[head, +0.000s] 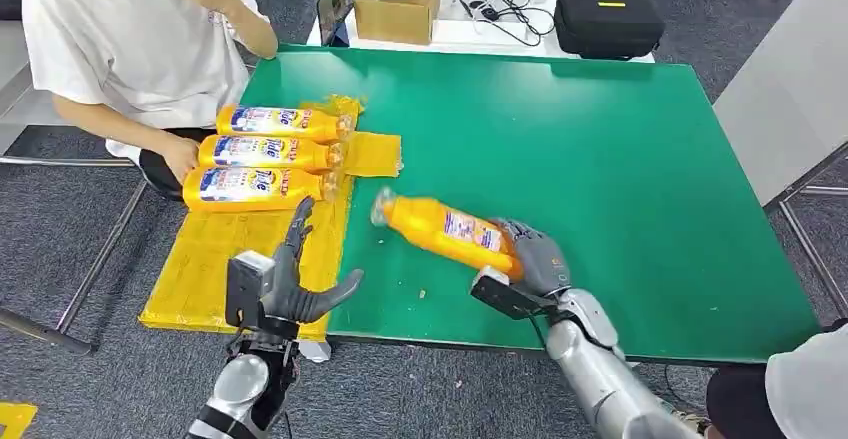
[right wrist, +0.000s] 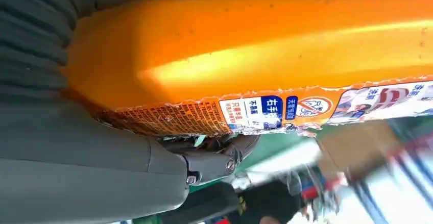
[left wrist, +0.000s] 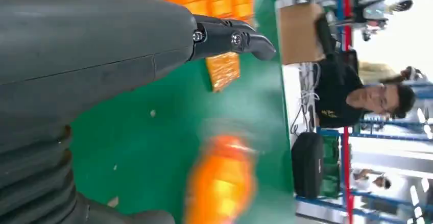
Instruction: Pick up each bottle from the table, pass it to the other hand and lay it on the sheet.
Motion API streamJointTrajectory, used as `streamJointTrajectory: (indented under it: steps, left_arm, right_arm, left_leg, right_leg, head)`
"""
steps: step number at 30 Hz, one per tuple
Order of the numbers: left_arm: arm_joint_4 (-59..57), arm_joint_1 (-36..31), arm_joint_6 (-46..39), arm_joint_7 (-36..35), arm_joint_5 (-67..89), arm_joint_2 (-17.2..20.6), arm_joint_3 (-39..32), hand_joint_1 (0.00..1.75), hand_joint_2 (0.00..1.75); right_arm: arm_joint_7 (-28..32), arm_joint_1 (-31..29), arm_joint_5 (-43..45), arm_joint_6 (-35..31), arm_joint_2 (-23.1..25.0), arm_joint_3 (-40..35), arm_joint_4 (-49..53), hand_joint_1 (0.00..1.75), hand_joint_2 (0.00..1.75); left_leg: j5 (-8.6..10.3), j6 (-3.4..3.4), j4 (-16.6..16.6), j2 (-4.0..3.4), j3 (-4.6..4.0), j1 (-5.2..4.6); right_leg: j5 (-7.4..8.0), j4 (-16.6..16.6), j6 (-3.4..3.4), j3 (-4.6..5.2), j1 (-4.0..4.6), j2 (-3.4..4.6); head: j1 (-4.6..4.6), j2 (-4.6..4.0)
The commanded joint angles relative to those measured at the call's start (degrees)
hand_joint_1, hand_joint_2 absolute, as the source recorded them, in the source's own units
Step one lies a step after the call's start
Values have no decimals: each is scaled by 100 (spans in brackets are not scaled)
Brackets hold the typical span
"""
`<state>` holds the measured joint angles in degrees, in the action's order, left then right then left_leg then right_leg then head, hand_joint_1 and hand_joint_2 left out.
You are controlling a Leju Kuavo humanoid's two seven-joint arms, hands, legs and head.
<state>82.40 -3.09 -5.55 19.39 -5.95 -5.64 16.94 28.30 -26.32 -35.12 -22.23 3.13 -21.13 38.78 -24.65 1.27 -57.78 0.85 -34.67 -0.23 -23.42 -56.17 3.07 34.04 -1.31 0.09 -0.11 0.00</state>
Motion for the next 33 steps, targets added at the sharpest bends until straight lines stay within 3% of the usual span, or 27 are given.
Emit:
streamJointTrajectory:
  steps: [1, 4, 7, 9, 12, 13, 17, 19, 21, 23, 33]
  left_arm:
    - [-25, 100, 11, 41, -105, -19, 70, 0, 175]
    - [-16, 244, -78, 22, -391, -198, -54, 0, 175]
    - [77, 634, -374, 139, -1066, -482, -278, 0, 175]
    - [317, 786, -762, 570, -1294, -727, -422, 0, 175]
    - [700, 875, -50, 510, -1821, -497, 150, 0, 175]
    - [712, 832, 465, 612, -1966, -206, 476, 0, 175]
    - [649, 834, 914, 547, -2235, -50, 732, 0, 175]
    - [738, 840, 871, 558, -2127, -36, 955, 0, 175]
    - [792, 839, 872, 525, -2180, -25, 990, 0, 175]
    - [859, 818, 817, 553, -2206, -61, 934, 0, 175]
    - [1212, 760, 755, 571, -2229, -125, 786, 0, 175]
  right_arm:
    - [-104, 450, 174, 23, 141, 370, 1300, 175, 175]
    - [327, 665, 661, -105, 230, 477, 1710, 175, 175]
    - [315, 1559, 988, -294, 156, 213, 3692, 175, 175]
    - [227, 1804, 1029, -637, 128, 107, 4446, 175, 175]
    - [420, 1760, 1458, -857, 179, -65, 4948, 175, 175]
    - [393, 1622, 1397, -731, 140, -245, 4884, 175, 175]
    - [242, 1442, 1243, -526, 103, -467, 4443, 175, 175]
    - [-53, 1362, 1053, 134, 6, -864, 3917, 175, 175]
    - [-31, 1359, 1011, 259, 29, -970, 3663, 175, 175]
    - [-114, 1231, 1030, 819, 33, -1275, 3164, 175, 175]
    - [-304, 953, 797, 1234, 504, -2073, 1387, 175, 175]
  left_leg:
    - [-1, -4, 1, 2, 0, 1]
    - [0, -2, 1, 2, -5, 0]
    - [-14, -8, -3, -6, 12, 6]
    - [-11, -6, -3, 4, 1, 2]
    - [-22, -7, -14, -1, -5, 2]
    - [-22, -7, -14, -4, -12, 2]
    - [-14, -9, 0, -15, -10, 2]
    - [-17, -12, 3, -20, 8, 7]
    - [-9, -7, 5, -8, -6, 4]
    - [-11, -9, 6, -14, 3, 7]
    - [-8, -8, 7, -12, -2, 5]
  right_leg:
    - [-3, 1, -7, 0, 1, -5]
    - [-2, 2, -6, 4, 0, -2]
    - [-12, 3, -15, -17, 7, 1]
    - [-13, 1, -11, -7, 2, -6]
    - [-22, -12, -15, 0, 3, -1]
    - [-18, -13, -14, 9, 3, 2]
    - [-7, 2, -13, 11, 3, 11]
    - [-8, 7, -19, -7, 9, 11]
    - [-4, 9, -10, 5, 4, 3]
    - [-4, 12, -14, -4, 8, 10]
    - [-3, 8, -10, 0, 5, 11]
  head:
    - [-2, 0]
    - [-2, 0]
    - [-2, 0]
    - [0, 0]
    - [-4, 0]
    - [-2, 0]
    - [-4, 0]
    - [-2, 0]
    - [-2, 0]
    - [-2, 0]
    - [0, 0]
